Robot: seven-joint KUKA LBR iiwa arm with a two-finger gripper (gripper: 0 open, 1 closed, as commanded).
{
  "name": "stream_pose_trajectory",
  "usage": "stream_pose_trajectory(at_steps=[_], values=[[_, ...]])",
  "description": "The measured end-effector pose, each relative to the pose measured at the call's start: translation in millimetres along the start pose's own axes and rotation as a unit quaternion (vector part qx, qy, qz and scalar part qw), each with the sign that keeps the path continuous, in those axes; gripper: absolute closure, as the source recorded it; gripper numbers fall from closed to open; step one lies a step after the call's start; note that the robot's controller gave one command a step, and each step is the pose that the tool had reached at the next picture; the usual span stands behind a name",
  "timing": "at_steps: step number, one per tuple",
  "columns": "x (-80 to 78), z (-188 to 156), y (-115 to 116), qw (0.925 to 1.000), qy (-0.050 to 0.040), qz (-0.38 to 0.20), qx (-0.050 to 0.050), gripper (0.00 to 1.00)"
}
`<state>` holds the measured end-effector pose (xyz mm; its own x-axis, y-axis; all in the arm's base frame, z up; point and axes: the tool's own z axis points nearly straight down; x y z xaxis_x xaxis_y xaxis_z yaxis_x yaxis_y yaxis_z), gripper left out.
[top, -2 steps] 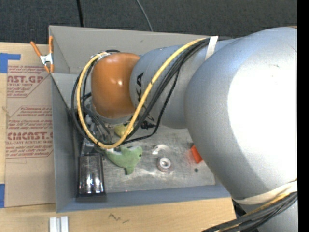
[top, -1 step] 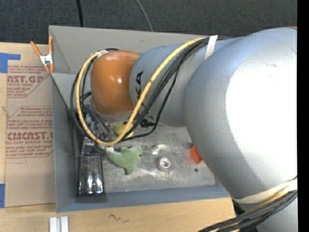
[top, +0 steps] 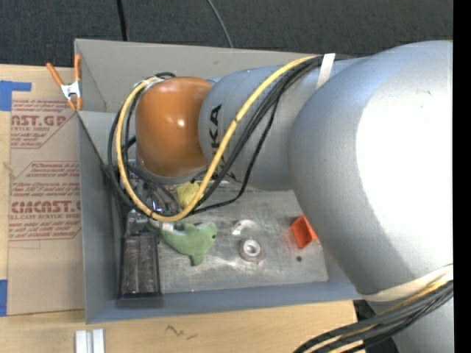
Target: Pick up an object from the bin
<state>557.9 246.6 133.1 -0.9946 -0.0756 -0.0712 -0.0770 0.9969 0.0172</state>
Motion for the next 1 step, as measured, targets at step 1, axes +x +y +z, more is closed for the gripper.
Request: stream_pose_trajectory(at_steps=[1], values=[[-2.0,3.2,1.1,0.999,-0.0045,-0.045,-0.003,0.0]])
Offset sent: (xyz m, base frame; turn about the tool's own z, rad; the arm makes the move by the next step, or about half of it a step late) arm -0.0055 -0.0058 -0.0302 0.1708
